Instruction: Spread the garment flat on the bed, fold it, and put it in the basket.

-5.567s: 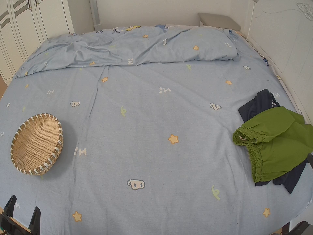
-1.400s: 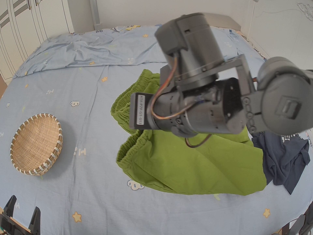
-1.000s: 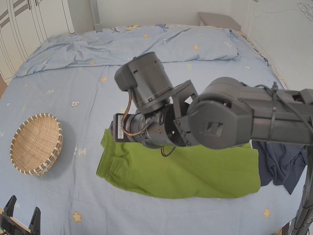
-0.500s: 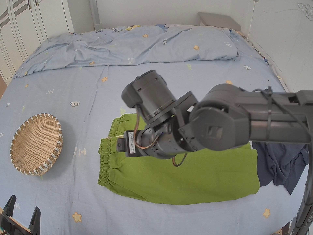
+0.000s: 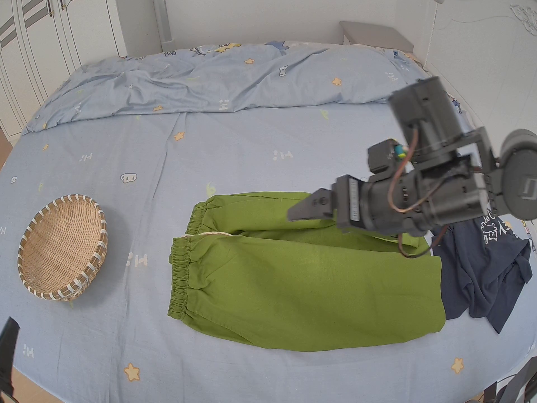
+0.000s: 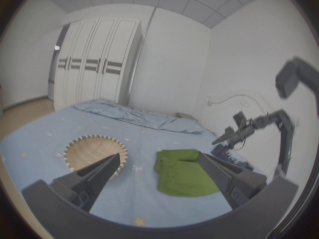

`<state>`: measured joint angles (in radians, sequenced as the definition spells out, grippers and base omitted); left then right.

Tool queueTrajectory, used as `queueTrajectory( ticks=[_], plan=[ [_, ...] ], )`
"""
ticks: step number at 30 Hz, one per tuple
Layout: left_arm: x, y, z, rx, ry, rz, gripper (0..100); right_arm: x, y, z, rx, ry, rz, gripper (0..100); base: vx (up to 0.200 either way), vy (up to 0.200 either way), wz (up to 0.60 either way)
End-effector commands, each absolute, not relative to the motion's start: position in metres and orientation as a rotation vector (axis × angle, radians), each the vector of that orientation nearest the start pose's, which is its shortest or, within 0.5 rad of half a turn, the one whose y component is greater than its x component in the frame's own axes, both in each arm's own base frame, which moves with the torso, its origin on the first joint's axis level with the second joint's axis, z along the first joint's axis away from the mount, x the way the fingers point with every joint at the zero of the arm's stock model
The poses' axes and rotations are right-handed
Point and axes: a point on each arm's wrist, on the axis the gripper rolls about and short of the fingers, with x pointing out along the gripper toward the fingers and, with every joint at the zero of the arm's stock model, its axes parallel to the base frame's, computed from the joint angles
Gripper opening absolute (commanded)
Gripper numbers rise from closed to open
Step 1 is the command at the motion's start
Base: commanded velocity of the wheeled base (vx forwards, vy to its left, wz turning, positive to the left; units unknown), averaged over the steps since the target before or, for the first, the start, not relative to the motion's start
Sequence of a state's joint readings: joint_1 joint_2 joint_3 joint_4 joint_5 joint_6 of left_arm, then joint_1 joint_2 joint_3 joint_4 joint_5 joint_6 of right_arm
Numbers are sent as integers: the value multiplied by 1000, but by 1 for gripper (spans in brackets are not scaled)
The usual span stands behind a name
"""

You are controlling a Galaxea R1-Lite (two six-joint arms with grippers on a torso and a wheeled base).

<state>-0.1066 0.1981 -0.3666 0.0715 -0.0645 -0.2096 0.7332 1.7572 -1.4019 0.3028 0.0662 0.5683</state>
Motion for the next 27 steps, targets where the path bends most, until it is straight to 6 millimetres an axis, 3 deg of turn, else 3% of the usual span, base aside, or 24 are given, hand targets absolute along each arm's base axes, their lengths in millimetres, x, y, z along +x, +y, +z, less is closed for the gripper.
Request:
queueTrajectory(
  ticks=[1,2,3,5,10,14,21,27],
  plan=[
    [76,-26,232,-580,305,-396,100,184,94,249,502,642,582,100,0,0,0],
    [91,-30,227,-603,353,-397,100,184,90,246,506,642,559,100,0,0,0],
    [91,-30,227,-603,353,-397,100,184,90,246,506,642,559,100,0,0,0],
    [123,-40,205,-620,480,-415,100,188,79,238,506,640,492,100,0,0,0],
    [158,-50,173,-598,636,-465,100,184,69,226,513,664,454,100,0,0,0],
    [197,-35,143,-448,703,-474,100,174,67,228,466,637,479,100,0,0,0],
    [209,-13,112,-507,788,-642,100,173,64,221,433,641,468,100,0,0,0],
    [210,-5,102,-505,762,-668,100,173,65,219,429,654,474,100,0,0,0]
  ],
)
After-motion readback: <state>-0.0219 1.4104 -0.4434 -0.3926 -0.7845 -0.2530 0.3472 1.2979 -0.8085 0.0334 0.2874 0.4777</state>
